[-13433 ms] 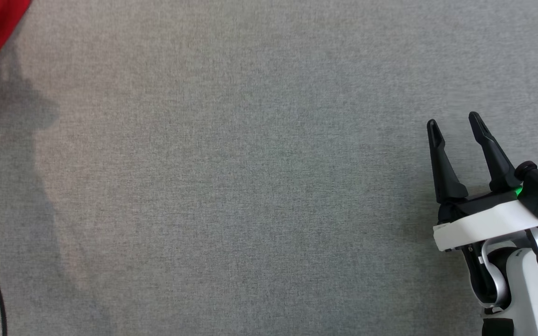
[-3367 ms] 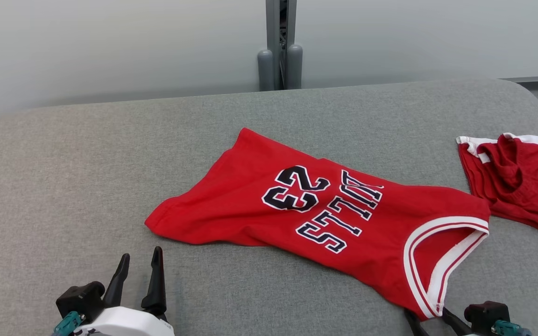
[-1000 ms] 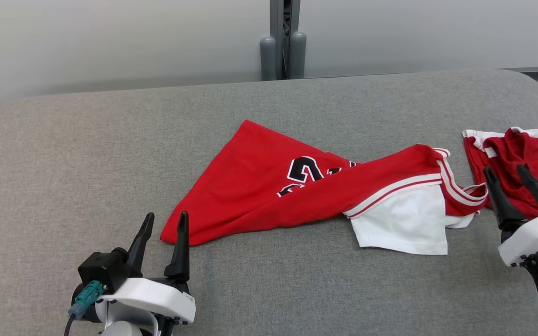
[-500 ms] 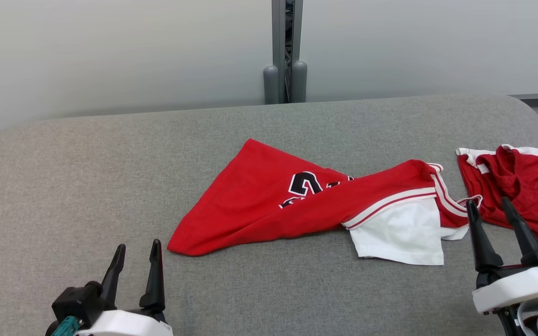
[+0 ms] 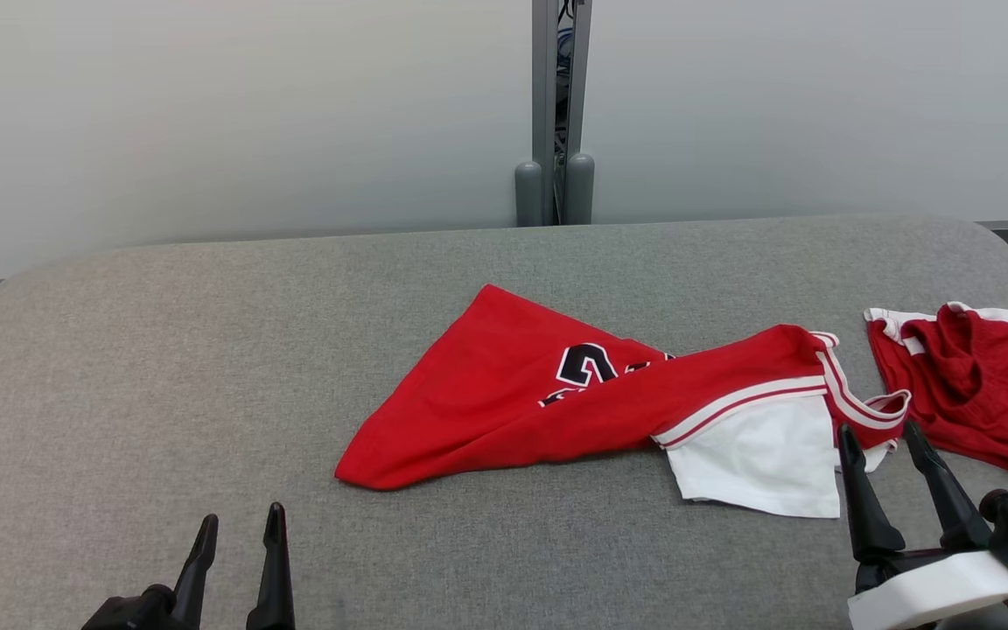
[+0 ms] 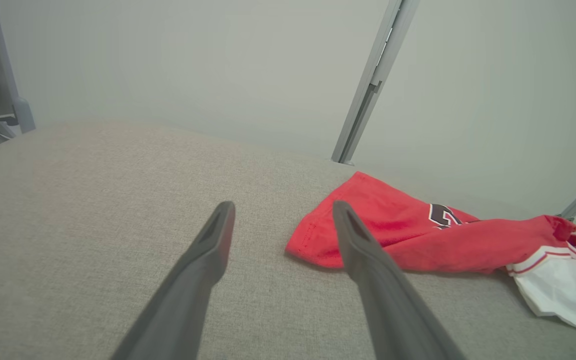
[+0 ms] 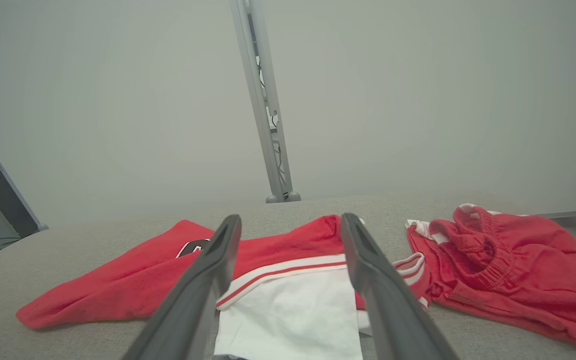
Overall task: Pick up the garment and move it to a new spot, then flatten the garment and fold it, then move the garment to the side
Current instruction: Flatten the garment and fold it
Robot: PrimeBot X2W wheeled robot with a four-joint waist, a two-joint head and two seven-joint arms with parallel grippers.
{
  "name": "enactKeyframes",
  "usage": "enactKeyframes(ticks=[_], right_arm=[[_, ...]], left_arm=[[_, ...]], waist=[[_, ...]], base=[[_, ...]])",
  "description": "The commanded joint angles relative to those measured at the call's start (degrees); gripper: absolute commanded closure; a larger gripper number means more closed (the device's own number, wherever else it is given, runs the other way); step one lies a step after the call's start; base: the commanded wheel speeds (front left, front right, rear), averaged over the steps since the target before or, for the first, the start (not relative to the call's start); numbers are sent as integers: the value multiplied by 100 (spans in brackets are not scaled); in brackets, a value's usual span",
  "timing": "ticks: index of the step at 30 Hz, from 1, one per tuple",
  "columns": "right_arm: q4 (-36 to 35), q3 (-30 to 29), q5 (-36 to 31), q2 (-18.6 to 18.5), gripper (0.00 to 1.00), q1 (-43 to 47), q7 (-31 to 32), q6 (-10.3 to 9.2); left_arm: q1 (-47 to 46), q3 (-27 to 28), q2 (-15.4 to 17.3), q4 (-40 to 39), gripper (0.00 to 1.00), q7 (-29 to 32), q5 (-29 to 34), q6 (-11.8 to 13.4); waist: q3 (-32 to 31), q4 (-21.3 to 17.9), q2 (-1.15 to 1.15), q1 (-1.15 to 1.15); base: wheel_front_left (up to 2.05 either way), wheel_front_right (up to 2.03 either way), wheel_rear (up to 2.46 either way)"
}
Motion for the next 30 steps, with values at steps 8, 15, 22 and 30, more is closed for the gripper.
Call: enactKeyframes(ticks=[8,15,22,30], right_arm=[[-136,56,-55,32,0,113,151,-2],[-84,39,4,52,0,129,214,-2],[564,-506,354,170,0,42,708,-2],[1923,-863,984,254,0,-503,1001,-2]], left_arm=[[65,-1,59,-83,0,9,-18,57],[36,-59,84,-98,0,24,2,56],[-25,-129,89,-116,0,67,29,61],[-168,-222,110,-102,0,107,53,38]], waist=[[-45,3,0,0],[-47,7,0,0],[8,67,0,0],[209,233,0,0]], base=[[0,0,0],[0,0,0],[0,0,0],[0,0,0]])
